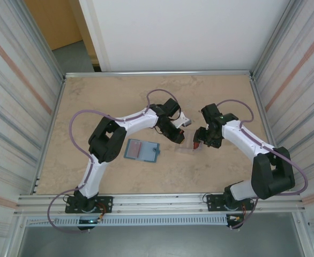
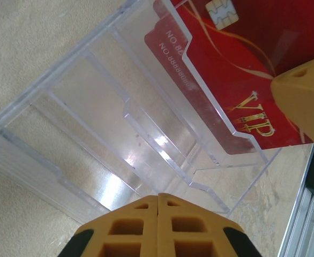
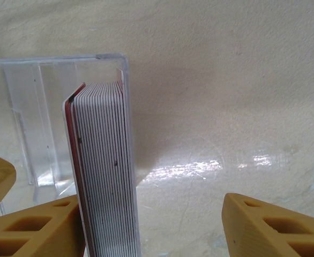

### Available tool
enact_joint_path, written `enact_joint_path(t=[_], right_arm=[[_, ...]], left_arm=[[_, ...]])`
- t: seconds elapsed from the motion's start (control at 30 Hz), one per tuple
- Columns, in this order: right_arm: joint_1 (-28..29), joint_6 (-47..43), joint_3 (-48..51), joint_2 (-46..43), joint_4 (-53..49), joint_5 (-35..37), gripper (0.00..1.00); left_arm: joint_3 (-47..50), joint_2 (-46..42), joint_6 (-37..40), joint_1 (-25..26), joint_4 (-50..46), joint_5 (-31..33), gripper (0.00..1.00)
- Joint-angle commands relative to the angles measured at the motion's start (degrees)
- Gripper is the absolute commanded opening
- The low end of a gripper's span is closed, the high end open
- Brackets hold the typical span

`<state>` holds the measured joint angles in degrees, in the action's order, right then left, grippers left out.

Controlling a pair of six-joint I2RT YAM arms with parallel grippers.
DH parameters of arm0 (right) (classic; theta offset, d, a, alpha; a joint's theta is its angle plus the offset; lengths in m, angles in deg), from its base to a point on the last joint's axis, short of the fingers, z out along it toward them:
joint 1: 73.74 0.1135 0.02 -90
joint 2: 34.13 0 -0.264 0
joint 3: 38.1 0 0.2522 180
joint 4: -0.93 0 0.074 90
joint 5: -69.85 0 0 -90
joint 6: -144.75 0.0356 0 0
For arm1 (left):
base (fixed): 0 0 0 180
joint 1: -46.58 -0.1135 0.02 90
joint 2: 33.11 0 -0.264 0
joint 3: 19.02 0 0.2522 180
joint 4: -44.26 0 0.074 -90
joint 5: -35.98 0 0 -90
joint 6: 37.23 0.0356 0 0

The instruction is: Put the credit cards into the card holder

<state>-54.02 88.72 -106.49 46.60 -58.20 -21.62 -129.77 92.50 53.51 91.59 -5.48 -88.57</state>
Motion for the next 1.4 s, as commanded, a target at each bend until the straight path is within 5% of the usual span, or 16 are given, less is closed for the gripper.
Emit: enact_joint_path(t=[0.0, 0.47, 0.8, 1.37], right_arm=[[-0.6, -0.9, -1.4, -1.8, -3.5, 1.7, 0.64], [-0.4, -0.9, -1.8, -3.4, -4.8, 1.3, 0.55], [0.0, -0.9, -2.2, -3.8, -5.3, 0.9, 0.32], [2.3, -0.6, -4.6, -3.5, -7.8, 2.7, 0.28]], left_arm=[[0.6, 2.3, 0.0, 0.0, -1.9, 1.6, 0.00], [0.7, 2.6, 0.0, 0.0, -1.7, 1.6, 0.00], [0.6, 2.8, -0.1, 0.0, -1.9, 1.5, 0.00], [0.7, 2.8, -0.1, 0.0, -1.9, 1.4, 0.00]])
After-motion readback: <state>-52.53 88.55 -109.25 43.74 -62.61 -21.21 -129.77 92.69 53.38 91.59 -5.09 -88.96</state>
